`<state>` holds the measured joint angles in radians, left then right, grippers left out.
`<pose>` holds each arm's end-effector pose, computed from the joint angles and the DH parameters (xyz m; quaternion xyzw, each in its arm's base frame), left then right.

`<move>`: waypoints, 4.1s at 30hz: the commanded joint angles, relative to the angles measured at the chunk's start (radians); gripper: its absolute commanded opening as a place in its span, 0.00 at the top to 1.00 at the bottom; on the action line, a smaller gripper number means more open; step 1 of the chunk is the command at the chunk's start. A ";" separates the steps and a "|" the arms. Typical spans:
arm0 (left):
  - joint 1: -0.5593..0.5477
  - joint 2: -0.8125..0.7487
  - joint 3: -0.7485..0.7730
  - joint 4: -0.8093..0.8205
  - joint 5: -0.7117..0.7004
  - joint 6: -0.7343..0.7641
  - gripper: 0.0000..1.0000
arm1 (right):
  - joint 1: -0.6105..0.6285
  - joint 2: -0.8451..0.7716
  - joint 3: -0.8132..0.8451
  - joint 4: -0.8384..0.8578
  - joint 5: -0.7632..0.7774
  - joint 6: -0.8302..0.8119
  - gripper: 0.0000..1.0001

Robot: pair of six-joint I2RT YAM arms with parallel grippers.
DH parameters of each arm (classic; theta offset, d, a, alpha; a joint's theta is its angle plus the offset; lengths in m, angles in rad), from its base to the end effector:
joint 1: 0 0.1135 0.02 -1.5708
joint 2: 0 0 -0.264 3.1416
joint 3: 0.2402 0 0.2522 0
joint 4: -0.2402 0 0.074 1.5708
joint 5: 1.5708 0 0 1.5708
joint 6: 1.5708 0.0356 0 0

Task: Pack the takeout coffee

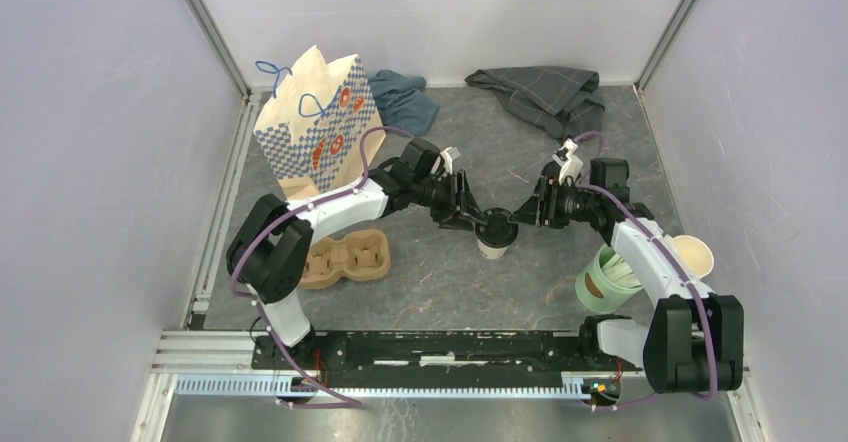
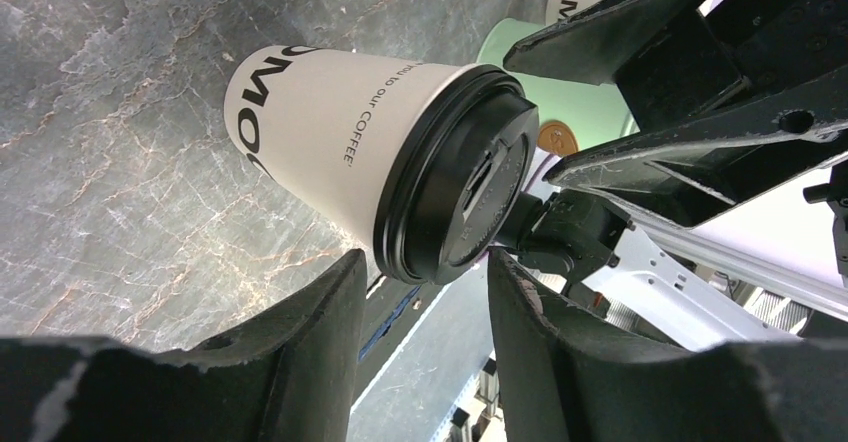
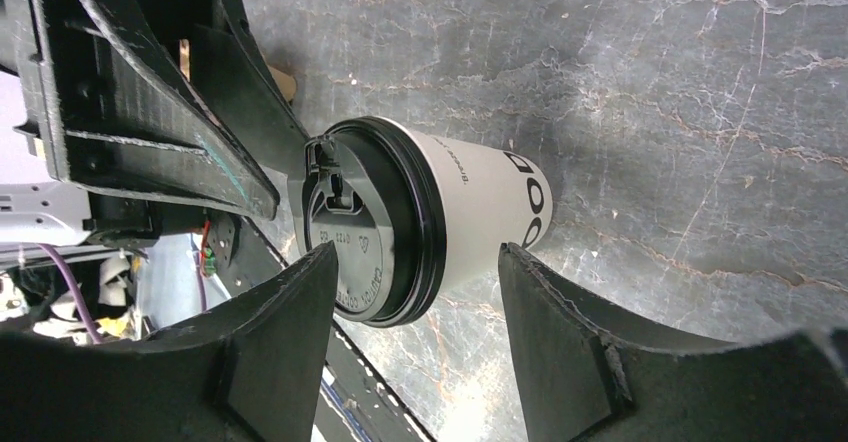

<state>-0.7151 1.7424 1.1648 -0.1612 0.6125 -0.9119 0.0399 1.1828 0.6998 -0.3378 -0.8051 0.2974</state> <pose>0.2730 -0.2642 0.2207 0.0356 0.8799 -0.4694 0.0643 0.2310 0.0349 0.2250 -0.0324 0.8675 0.4159 0.2710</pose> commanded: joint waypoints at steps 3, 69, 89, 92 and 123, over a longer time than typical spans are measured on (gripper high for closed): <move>0.000 0.026 0.049 -0.003 0.021 -0.010 0.47 | -0.026 0.023 -0.038 0.142 -0.071 0.077 0.36; -0.001 0.083 0.055 -0.113 -0.007 0.072 0.50 | -0.009 0.059 0.000 0.058 -0.016 0.041 0.13; -0.003 0.060 -0.026 -0.100 -0.003 0.079 0.58 | -0.064 0.117 -0.213 0.223 -0.035 -0.010 0.47; -0.003 0.015 0.011 -0.121 0.023 0.096 0.49 | -0.056 0.105 -0.156 0.208 -0.079 0.009 0.37; 0.040 0.200 0.208 -0.053 0.184 0.157 0.50 | 0.001 0.106 -0.059 0.101 -0.097 0.020 0.45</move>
<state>-0.6662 2.0132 1.4521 -0.2573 0.7918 -0.7788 0.0376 1.2396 0.5995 -0.2855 -0.9363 0.3649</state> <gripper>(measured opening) 0.540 0.576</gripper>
